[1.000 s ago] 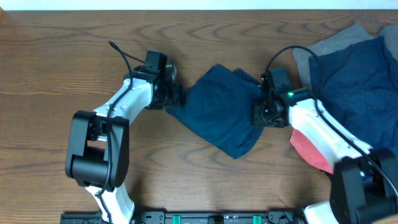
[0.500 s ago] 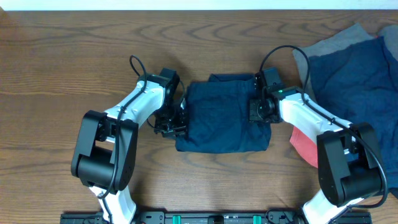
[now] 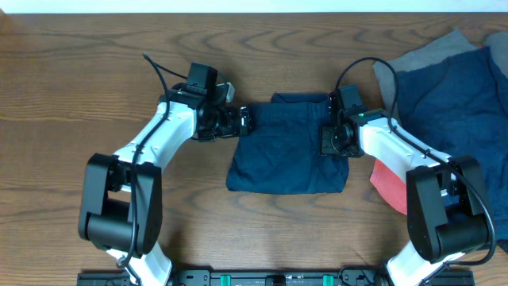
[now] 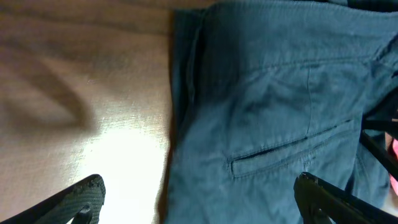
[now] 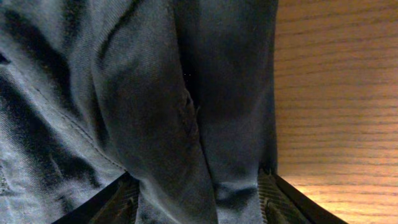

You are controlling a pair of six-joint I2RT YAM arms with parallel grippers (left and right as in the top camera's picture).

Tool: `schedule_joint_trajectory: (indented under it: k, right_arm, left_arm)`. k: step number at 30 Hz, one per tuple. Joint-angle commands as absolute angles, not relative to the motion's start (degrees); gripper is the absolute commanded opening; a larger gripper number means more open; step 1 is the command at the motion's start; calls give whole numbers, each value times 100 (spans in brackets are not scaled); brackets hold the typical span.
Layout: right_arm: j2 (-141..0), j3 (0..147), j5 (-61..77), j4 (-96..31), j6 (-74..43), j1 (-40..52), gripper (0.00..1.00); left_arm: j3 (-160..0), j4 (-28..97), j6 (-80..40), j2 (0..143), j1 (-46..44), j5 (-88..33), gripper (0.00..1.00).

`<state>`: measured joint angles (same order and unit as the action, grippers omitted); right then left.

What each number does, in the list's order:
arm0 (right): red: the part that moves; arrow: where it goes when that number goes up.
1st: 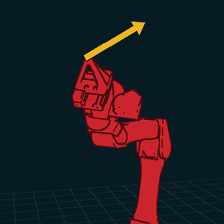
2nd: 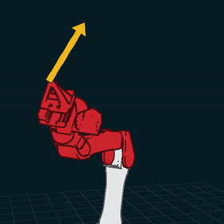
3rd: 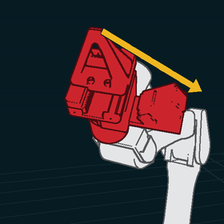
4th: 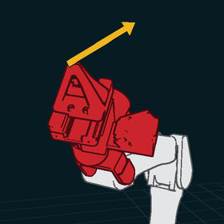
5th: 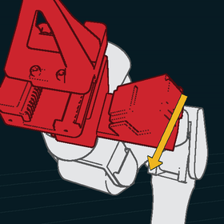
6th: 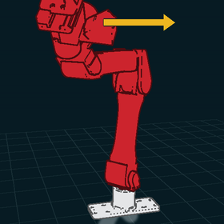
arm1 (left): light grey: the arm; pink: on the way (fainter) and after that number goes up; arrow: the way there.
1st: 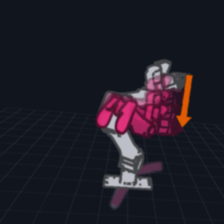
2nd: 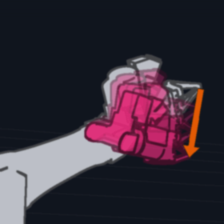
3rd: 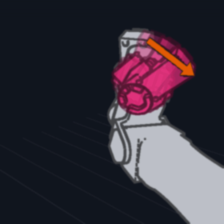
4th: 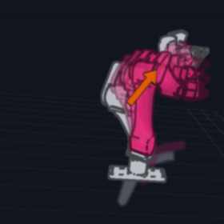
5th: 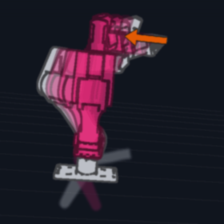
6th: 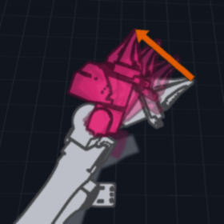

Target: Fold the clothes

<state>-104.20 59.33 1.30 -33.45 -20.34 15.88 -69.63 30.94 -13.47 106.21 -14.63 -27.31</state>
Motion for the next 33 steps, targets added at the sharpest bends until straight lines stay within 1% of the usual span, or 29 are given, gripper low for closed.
schedule_joint_trajectory:
  k: [1,8,11,12,14,15,17,18,20,22,25,26,30,33]
  right_arm:
    - [-10652,5846,-233,-3476,-1949,1507,60]
    - [-10652,5846,-231,-3559,-1949,1507,61]
    - [-10652,5846,-231,-3562,-1949,1507,61]
    - [-10652,5846,-231,-3573,-1949,1507,61]
    - [-10652,5846,-231,-3614,-1953,1507,61]
    - [-10650,5848,-231,-3642,-1959,1505,61]
    - [-10650,5848,-233,-3710,-1968,1505,62]
    - [-10650,5848,-235,-3736,-1968,1505,64]
    - [-10604,5872,-242,-3848,-1966,1485,67]
    - [-10510,5913,-292,-4001,-1966,1444,68]
    - [-10178,5937,-366,-4191,-1968,1313,68]
    - [-10029,5937,-366,-4246,-1968,1243,70]
    - [-9397,5937,-366,-4495,-1962,976,71]
    - [-8967,5937,-364,-4707,-1741,862,71]
  left_arm:
    - [-7037,2963,-1310,10940,-1549,-2919,98]
    - [-7037,2405,-1315,11450,-1846,-3114,98]
    - [-7037,2294,-1313,11616,-2060,-3387,98]
    - [-7037,2259,-1313,11649,-2137,-3409,93]
    - [-7037,2158,-1251,11649,-2239,-3378,68]
    - [-7037,2071,-1227,11646,-2263,-3380,43]
    - [-7041,1896,-1229,11631,-2259,-3380,10]
    - [-7048,1850,-1232,11625,-2231,-3345,6]
    - [-7087,1894,-1299,11603,-2108,-3114,6]
    - [-7107,1966,-1406,11546,-1942,-2829,6]
    - [-7107,2034,-1535,11371,-1520,-2554,6]
    - [-7107,2032,-1568,11301,-1352,-2519,6]
    - [-7109,1999,-2095,10951,-414,-2150,6]
    - [-7111,1879,-2351,10728,460,-1962,6]
